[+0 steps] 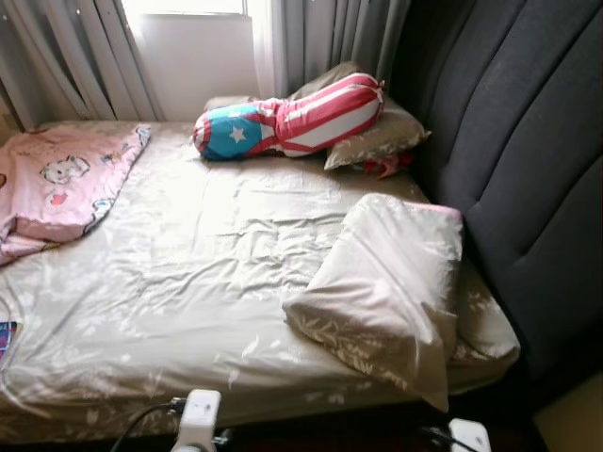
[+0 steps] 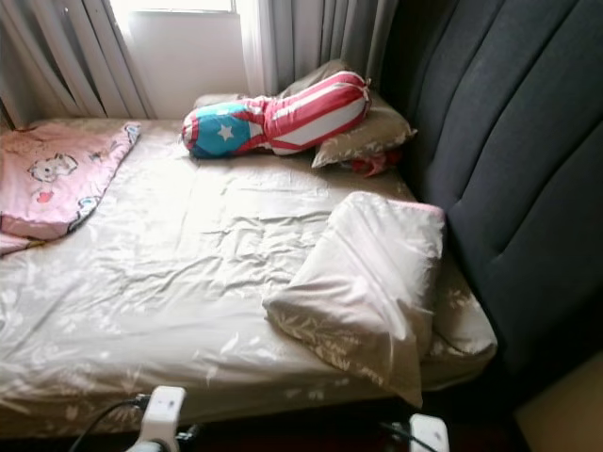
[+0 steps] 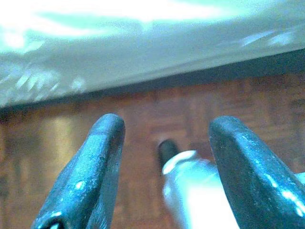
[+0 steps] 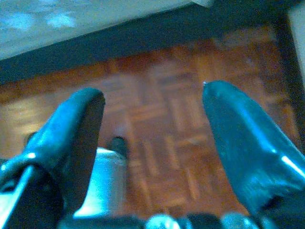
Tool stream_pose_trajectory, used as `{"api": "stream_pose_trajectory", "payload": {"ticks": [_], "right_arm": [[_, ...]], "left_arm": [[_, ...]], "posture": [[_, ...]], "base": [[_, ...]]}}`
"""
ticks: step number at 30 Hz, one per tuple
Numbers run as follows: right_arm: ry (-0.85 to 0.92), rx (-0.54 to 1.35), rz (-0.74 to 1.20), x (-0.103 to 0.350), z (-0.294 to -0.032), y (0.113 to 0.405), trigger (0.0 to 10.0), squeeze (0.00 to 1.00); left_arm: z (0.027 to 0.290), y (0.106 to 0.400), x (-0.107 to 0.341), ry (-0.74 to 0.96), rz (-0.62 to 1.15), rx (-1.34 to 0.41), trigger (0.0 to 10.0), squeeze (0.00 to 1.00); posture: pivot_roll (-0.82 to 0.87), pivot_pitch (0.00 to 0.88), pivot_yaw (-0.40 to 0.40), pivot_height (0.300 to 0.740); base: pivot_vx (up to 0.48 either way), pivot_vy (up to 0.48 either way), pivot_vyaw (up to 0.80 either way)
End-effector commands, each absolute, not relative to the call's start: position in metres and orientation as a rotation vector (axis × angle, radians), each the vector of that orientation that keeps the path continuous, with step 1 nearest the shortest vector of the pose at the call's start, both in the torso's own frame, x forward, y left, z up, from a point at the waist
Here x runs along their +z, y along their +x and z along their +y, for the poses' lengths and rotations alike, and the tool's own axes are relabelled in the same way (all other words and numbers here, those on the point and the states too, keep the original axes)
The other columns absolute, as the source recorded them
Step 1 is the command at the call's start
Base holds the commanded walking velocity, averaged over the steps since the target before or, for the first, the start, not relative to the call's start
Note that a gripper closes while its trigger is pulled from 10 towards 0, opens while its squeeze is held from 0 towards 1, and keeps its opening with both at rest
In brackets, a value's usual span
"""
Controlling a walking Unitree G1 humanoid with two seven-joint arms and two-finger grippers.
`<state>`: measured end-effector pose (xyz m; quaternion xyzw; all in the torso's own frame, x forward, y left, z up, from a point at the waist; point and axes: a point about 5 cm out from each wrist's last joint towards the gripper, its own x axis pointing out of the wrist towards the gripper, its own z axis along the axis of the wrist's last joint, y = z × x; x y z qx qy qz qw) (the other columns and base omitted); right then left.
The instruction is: Clean up the room
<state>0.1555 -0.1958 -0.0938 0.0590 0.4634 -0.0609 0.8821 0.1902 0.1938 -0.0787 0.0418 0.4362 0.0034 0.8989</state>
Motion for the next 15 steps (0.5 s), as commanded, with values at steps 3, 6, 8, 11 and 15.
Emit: {"api": "stream_pose_trajectory", "payload": {"ticks": [3,6,8,11,15], "right_arm": [[0.117,-0.14,0.985,-0.0962,-0.2018,0.1469,10.0,0.0],[0.123,-0.139,0.98,-0.096,-0.2015,0.1471,10.0,0.0],[0.123,-0.137,0.98,-0.096,-0.2012,0.1473,10.0,0.0],[0.123,-0.132,0.981,-0.0962,-0.2005,0.1472,10.0,0.0],[0.123,-0.128,0.982,-0.0963,-0.2002,0.1467,10.0,0.0]], "left_arm": [[0.1884,0.1917,-0.0791,0.082,0.913,-0.005,10.0,0.0],[0.1883,0.1916,-0.0791,0.084,0.913,-0.007,10.0,0.0],[0.1885,0.1916,-0.0791,0.085,0.913,-0.009,10.0,0.0],[0.1889,0.1912,-0.0793,0.086,0.915,-0.009,10.0,0.0],[0.1889,0.1907,-0.0796,0.088,0.918,-0.011,10.0,0.0]], "posture": [[-0.07,0.0,-0.038,0.74],[-0.07,0.0,-0.037,0.74],[-0.07,0.0,-0.036,0.74],[-0.07,0.0,-0.035,0.74],[-0.07,0.0,-0.034,0.74]], "base": [[0.322,0.0,0.0],[0.321,0.0,0.0],[0.319,0.0,0.0],[0.303,0.0,0.0],[0.19,0.0,0.0]]}}
